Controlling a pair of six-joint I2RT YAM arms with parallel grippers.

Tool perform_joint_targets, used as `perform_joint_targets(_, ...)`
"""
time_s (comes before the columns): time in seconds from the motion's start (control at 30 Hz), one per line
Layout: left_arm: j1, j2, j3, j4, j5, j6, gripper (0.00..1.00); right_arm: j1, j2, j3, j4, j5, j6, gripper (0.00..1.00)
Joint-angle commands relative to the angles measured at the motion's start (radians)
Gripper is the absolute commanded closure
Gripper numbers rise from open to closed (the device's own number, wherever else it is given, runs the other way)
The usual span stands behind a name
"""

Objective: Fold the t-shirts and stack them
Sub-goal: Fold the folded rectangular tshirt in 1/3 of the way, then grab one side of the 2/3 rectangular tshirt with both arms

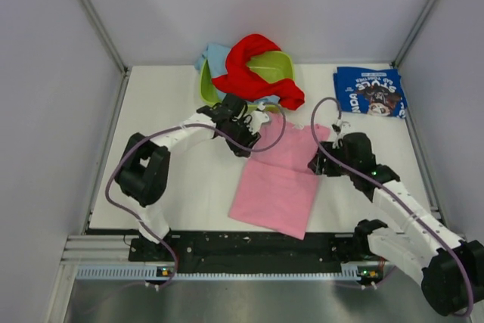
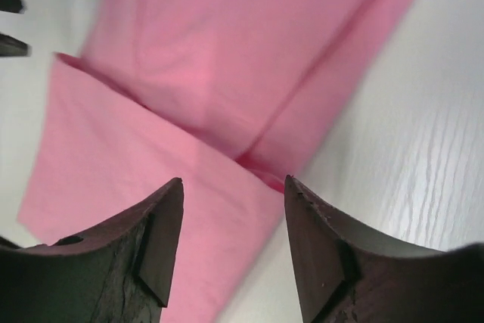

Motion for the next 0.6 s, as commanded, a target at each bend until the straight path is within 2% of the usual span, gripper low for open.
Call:
perform_joint_targets(0.0,0.004,-0.244,-0.019,-0.050,0.093,0.144,0.52,0.003,-0.076,0.211,-0.032,-0.228,-0.306,0.43)
perform_joint_targets(0.1,0.002,-0.398,-0.140,-0.134,0.301,0.337,0.46,0.063,-0.174,0.218,-0.055,-0.406,-0.598,0.40)
perform_joint_targets(0.23,0.002,-0.524,-0.311,-0.253,0.435,0.567,0.39,0.181,-0.244,0.157,-0.182,-0.497,-0.919,0.36)
perform_joint_targets(0.33,-0.025,-0.565,-0.418,-0.279,0.485,0.642,0.30,0.337,-0.204,0.117,-0.326,-0.424,-1.073,0.38)
perform_joint_targets(0.4,-0.073,-0.605,-0.502,-0.255,0.499,0.704,0.29,0.478,-0.199,0.068,-0.348,-0.344,-1.131,0.38)
perform_joint_targets(0.47,-0.140,-0.645,-0.570,-0.189,0.469,0.707,0.30,0.595,-0.197,0.029,-0.346,-0.302,-1.158,0.39)
perform_joint_targets(0.57,-0.182,-0.651,-0.622,-0.095,0.372,0.677,0.28,0.720,-0.184,0.026,-0.339,-0.260,-1.173,0.41)
